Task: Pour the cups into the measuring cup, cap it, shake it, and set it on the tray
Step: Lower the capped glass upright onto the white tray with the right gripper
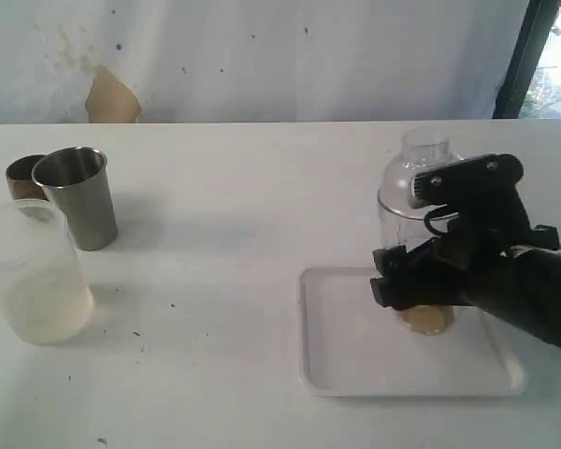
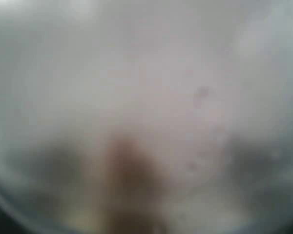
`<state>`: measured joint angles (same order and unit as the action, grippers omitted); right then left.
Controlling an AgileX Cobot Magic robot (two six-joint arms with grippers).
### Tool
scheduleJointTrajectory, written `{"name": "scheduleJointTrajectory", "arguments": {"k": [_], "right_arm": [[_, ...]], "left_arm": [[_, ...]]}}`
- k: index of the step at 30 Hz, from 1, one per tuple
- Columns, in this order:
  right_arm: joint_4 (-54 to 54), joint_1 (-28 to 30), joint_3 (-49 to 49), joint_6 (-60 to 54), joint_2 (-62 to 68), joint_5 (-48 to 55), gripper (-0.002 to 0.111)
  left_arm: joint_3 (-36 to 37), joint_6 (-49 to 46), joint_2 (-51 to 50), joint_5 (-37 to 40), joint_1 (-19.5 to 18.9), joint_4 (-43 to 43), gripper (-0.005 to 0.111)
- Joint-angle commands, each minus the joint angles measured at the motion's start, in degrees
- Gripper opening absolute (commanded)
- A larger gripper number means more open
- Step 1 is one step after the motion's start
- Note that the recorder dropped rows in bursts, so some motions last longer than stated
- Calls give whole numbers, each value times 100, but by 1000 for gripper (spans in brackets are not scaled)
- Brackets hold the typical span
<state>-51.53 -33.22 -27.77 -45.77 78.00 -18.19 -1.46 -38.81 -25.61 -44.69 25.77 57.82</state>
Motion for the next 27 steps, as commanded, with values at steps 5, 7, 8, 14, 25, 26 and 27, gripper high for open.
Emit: {"name": "scheduleJointTrajectory", "arguments": {"k": [5,7,8,14,25,26,27], "right_arm": [[4443,30,618,4463,155,-1837,0],[4429,30,709,4332,422,-1915,0],[4490,30,817,4271,573,-2233,0],[4607,30,1127,4292,958,-3446,0],[4462,30,1117,4244,1054,-3123,4],[4462,30,1117,4111,1182,-3302,6],[4462,30,1106,4077,1251,-3355,8]], "left_arm": [[17,39,24,51,-1,-108,0],[17,39,24,62,-1,-120,0],[17,39,24,62,-1,-133,0],[17,39,24,62,-1,-133,0],[17,39,24,87,-1,-131,0],[17,39,24,87,-1,-131,0],[17,39,24,87,-1,-131,0]]}}
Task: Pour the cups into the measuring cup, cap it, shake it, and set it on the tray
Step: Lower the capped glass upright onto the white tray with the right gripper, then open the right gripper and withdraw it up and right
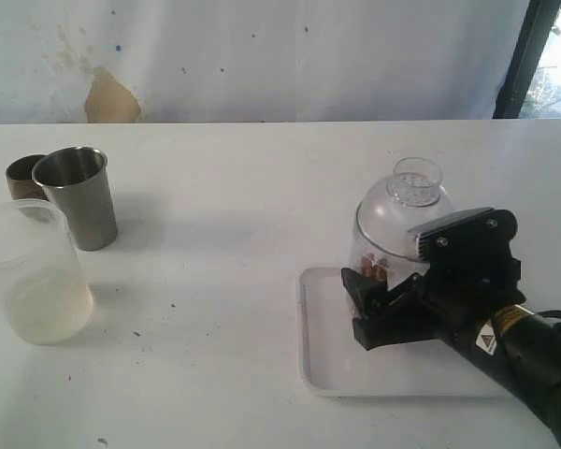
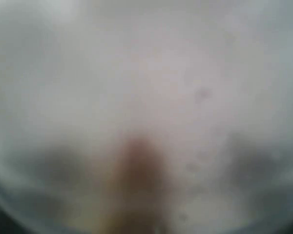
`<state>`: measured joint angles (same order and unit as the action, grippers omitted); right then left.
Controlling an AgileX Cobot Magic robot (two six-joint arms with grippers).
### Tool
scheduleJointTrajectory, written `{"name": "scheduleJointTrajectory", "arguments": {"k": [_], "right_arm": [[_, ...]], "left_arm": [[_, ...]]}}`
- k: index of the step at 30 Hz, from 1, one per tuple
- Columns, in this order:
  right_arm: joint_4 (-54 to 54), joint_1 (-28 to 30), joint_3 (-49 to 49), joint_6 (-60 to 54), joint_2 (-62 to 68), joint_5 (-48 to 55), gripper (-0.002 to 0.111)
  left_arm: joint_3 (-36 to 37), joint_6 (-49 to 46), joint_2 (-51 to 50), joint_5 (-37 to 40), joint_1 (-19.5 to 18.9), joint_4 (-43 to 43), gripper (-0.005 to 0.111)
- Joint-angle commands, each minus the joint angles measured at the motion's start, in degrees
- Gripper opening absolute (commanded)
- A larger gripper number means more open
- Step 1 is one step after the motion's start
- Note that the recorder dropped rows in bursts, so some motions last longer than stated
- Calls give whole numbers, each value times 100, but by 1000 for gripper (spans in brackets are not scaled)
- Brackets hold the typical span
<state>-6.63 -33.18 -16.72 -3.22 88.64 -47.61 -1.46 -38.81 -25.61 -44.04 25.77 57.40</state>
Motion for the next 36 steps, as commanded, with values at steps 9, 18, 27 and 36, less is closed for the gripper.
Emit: {"name": "scheduleJointTrajectory", "arguments": {"k": [9,18,27,36], "right_arm": [[-41,27,-150,-143,357,-567,96],[-19,27,-150,-143,344,-431,105],[8,27,-150,-67,63,-376,105],[22,27,-150,-59,-1053,-168,104]], "left_arm": [[17,49,24,81,-1,-89,0],[17,49,24,157,-1,-89,0],[17,49,24,157,-1,-89,0],[17,49,24,157,-1,-89,0]]}}
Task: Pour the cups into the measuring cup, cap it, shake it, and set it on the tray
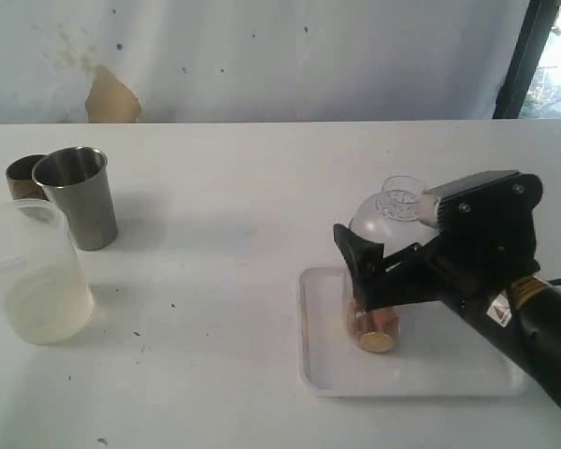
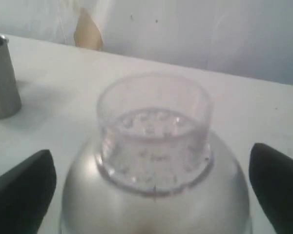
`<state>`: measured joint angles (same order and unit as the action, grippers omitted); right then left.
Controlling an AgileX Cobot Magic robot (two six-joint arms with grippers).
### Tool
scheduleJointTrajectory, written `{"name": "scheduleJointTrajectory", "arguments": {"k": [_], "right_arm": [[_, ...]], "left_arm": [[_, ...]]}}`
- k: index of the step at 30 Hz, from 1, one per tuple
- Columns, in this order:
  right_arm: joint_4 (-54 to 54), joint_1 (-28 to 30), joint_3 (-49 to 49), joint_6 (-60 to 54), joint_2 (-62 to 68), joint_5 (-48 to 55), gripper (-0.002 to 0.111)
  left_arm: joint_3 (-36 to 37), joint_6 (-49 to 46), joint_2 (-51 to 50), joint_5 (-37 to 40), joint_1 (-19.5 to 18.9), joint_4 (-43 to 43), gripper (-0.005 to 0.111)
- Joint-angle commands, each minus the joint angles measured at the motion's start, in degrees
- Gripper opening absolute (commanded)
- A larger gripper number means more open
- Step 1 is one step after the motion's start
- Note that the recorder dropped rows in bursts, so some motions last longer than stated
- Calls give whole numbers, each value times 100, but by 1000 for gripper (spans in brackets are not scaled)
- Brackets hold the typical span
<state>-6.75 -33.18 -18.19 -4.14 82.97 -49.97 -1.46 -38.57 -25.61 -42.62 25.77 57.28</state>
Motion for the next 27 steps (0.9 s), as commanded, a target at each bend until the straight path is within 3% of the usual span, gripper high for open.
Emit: {"name": "scheduleJointTrajectory", "arguments": {"k": [1,12,21,27], "right_arm": [[33,27,-3,33,-647,97,104],[-16,27,-3,33,-2641,363,104],[-91,27,-3,-164,-4258,350,104],[-91,27,-3,-164,-4840,350,104]], "left_arm": [[17,26,24,14,-1,-78,0],[17,26,24,197,-1,-78,0],[17,103,24,1122,-1,-78,0],[17,103,24,1270,-1,-78,0]]}}
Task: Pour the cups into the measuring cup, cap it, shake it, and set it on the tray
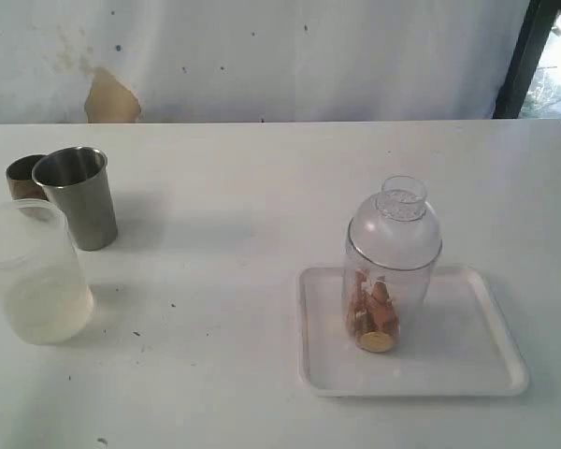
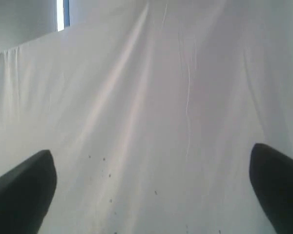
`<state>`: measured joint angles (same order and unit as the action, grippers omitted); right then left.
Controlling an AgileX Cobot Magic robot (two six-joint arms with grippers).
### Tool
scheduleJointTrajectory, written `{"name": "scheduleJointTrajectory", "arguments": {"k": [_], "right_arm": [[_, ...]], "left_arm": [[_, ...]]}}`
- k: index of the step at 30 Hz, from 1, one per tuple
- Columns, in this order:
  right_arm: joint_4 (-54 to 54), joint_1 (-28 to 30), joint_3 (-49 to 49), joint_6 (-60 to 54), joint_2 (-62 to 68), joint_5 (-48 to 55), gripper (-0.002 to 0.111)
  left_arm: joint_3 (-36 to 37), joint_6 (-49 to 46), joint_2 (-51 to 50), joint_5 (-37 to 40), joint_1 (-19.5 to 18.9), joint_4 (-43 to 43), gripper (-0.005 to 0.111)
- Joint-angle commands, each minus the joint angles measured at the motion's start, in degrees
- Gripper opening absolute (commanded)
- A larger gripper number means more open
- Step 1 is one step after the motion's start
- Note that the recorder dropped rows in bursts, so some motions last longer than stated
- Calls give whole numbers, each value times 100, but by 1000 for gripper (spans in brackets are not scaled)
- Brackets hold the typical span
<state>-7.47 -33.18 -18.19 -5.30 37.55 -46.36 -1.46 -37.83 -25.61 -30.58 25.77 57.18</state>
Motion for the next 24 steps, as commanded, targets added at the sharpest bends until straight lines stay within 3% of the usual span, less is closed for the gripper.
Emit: {"name": "scheduleJointTrajectory", "arguments": {"k": [1,18,20,24], "right_arm": [[-18,27,-3,-48,-345,-11,104],[-18,27,-3,-48,-472,0,104],[-18,27,-3,-48,-472,0,104],[-18,27,-3,-48,-472,0,104]], "left_arm": [[17,29,24,66,-1,-67,0],[101,29,24,238,-1,-201,0],[146,112,83,377,-1,-753,0],[146,2198,271,493,-360,-3529,0]]}}
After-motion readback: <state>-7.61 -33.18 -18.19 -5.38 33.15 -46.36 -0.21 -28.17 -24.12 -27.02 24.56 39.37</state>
